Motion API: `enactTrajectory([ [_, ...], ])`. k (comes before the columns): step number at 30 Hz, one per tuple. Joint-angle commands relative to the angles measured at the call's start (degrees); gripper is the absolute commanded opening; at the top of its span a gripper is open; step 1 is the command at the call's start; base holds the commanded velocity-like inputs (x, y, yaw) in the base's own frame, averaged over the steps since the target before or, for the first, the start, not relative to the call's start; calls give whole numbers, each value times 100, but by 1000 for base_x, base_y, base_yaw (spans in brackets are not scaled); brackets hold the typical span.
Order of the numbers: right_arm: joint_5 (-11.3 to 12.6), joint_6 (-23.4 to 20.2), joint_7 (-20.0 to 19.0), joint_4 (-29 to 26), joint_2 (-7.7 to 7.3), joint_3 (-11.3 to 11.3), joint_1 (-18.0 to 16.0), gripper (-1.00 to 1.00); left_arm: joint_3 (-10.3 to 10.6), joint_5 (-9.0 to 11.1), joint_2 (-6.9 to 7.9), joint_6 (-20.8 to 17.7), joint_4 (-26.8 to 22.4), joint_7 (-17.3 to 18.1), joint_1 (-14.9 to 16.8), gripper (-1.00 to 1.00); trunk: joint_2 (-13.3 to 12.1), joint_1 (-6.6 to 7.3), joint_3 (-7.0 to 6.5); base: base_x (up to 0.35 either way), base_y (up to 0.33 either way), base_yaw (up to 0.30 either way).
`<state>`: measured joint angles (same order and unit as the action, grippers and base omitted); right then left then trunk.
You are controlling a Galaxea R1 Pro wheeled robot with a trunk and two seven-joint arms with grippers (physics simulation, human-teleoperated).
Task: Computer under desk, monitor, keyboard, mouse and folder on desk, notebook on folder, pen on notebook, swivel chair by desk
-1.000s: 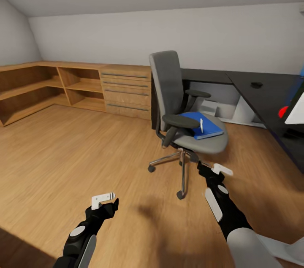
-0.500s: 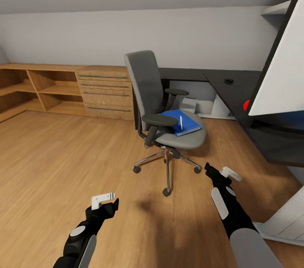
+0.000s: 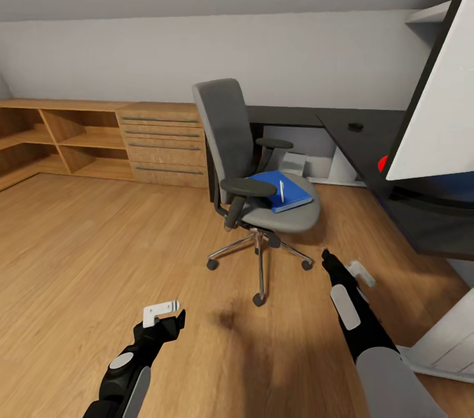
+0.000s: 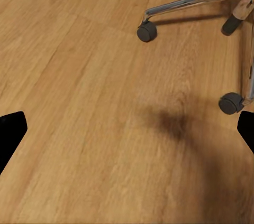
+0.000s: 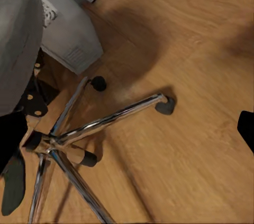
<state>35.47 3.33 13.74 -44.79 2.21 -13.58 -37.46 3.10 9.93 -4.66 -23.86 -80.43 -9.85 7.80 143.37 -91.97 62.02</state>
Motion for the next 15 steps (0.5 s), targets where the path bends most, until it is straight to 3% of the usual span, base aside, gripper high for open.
enactTrajectory([
  [1,125,85,6,66,8,-4,-185,100,6,60,5,-21,-8,-52,4,100,2,1,6,0,0,0],
  [4,179,292,-36,448,32,6,-392,100,12,48,8,-10,-20,-61,4,100,2,1,6,0,0,0],
  [9,111,1055,-333,703,239,31,-438,100,15,44,2,-8,-9,-77,3,100,2,1,6,0,0,0],
  [15,240,1002,-561,544,211,-129,-363,100,7,-11,-40,-7,-62,-65,2,100,2,1,6,0,0,0],
])
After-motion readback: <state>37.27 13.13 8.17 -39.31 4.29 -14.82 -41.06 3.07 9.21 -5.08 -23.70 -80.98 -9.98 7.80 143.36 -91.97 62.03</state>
